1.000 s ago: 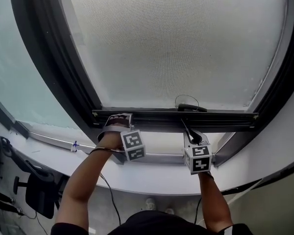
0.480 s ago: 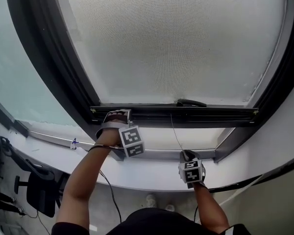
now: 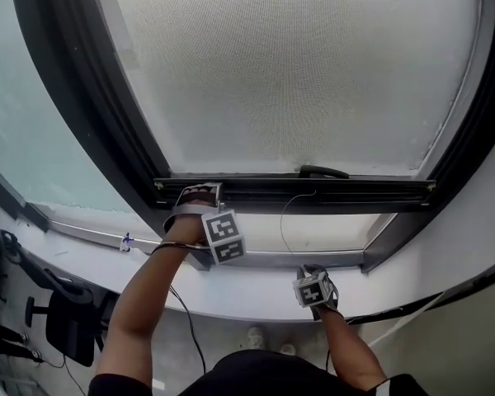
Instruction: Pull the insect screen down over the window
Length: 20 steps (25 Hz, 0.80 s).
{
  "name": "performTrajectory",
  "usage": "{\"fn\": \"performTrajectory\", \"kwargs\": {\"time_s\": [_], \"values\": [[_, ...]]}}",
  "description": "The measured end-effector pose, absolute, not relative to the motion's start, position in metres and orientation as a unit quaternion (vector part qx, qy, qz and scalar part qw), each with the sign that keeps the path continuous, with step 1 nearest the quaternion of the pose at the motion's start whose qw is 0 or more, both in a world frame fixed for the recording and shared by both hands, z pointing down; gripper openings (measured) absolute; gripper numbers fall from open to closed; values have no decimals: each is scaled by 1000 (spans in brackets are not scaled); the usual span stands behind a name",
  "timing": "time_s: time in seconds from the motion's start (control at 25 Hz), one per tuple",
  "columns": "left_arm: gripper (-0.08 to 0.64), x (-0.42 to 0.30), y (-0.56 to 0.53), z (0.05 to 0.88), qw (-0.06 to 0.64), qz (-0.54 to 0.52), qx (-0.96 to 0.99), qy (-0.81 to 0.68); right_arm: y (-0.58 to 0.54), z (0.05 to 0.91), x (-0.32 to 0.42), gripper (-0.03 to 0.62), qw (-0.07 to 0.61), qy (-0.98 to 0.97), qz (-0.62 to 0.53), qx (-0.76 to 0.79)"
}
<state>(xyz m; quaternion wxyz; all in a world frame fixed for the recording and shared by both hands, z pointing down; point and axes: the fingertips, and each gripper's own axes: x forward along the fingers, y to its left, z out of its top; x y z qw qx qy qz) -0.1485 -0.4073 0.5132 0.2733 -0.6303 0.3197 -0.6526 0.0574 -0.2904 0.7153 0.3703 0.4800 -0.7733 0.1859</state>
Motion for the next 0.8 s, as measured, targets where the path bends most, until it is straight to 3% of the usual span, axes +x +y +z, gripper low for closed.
{"fn": "performTrajectory", "kwargs": {"time_s": [0.24,0.4,0.8], "values": [[308,-148,-408,514,272,-653,-628,324,-297,735,60,62,415,-784,99,451],[308,-148,-409,514,270,-654,-629,321,-310,732,85,125,449,-769,33,455],[308,-149,-409,514,270,-652,-630,325,-368,570,158,167,485,-646,-305,505]]}}
